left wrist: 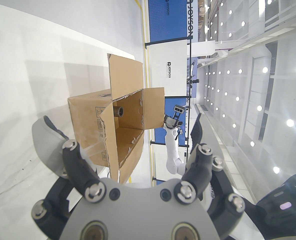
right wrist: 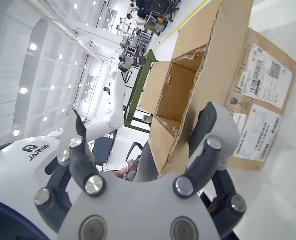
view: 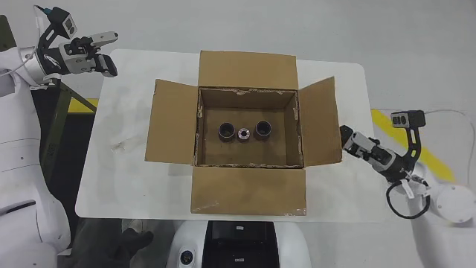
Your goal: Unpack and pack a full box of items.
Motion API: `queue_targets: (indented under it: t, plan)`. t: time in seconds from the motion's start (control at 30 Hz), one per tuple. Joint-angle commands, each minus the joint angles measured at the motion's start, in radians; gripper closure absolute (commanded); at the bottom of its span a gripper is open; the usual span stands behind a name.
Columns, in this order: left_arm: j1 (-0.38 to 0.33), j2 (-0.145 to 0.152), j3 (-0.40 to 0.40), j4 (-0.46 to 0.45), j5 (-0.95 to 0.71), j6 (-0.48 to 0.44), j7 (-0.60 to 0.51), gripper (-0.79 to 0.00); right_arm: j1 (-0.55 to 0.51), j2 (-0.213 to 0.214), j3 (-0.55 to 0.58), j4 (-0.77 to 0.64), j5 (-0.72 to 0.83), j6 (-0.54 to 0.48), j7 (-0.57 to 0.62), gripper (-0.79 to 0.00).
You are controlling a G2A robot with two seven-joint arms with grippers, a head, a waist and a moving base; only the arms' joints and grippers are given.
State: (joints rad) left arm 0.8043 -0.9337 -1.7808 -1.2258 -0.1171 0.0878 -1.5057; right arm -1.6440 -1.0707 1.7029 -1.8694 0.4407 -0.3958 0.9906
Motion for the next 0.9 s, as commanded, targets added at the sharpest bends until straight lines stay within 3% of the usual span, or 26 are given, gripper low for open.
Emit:
queue_targets:
  t: [0.0, 0.33, 0.63, 0.87]
  plan:
    - [0.000, 0.000, 0.000, 0.000, 0.000, 0.000, 0.000, -0.785, 0.001, 0.001, -0.007, -0.020, -0.009, 0.005, -0.001, -0.785]
    - [0.000, 0.000, 0.000, 0.000, 0.000, 0.000, 0.000, -0.785, 0.054, -0.002, -0.140, -0.060, -0.094, 0.031, 0.003, -0.785]
    - [0.000, 0.000, 0.000, 0.000, 0.000, 0.000, 0.000, -0.785, 0.130, -0.007, -0.269, -0.052, -0.292, 0.072, -0.058, -0.785]
    - [0.000, 0.000, 0.000, 0.000, 0.000, 0.000, 0.000, -0.785, 0.175, -0.013, -0.358, -0.030, -0.354, 0.091, -0.077, -0.785]
